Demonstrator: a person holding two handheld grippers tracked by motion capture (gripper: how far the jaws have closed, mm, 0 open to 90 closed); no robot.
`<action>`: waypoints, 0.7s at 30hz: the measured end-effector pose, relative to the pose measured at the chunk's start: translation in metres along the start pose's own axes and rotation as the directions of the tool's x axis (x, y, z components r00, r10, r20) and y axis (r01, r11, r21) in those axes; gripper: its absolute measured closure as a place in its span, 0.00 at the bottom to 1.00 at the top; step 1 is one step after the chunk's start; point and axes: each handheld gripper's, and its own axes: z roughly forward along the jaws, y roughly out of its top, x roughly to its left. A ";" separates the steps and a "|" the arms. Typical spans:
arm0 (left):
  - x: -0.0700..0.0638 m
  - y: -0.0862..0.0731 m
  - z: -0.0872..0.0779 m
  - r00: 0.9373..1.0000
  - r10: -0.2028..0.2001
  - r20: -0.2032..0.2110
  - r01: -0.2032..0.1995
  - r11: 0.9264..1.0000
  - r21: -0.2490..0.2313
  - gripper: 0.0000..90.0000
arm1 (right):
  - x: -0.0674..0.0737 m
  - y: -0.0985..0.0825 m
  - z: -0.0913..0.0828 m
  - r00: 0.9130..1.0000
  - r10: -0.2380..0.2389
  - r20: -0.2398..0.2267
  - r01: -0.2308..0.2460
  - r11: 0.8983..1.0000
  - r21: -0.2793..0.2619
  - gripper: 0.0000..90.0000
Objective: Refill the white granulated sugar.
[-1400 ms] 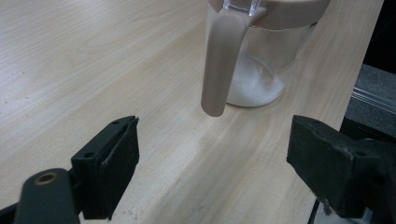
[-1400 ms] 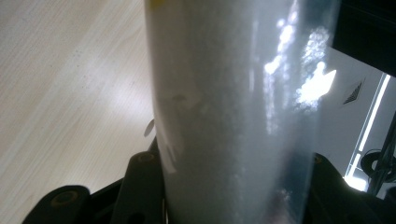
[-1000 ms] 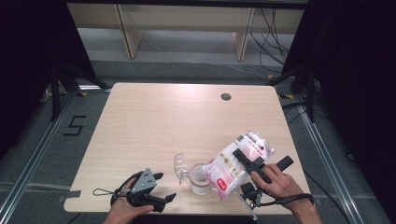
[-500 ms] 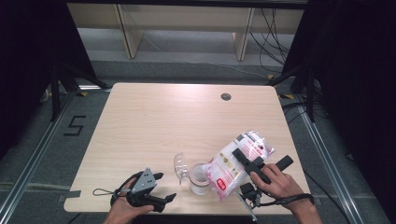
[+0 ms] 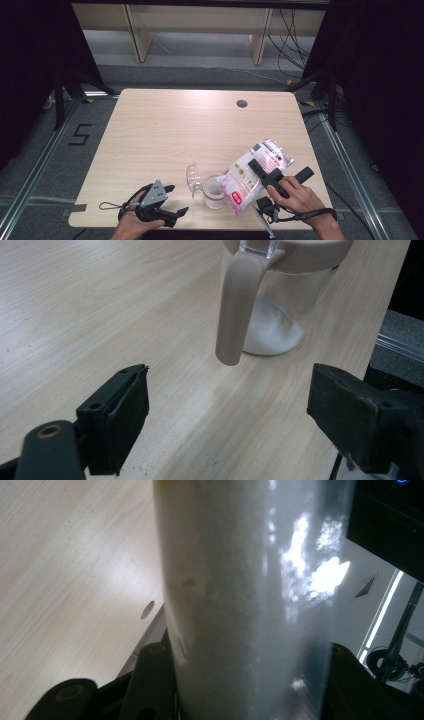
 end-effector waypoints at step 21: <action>0.001 -0.001 0.002 1.000 -0.005 0.005 0.005 1.000 -0.011 0.18 | -0.002 -0.001 -0.001 1.000 0.001 0.005 -0.001 1.000 0.003 0.70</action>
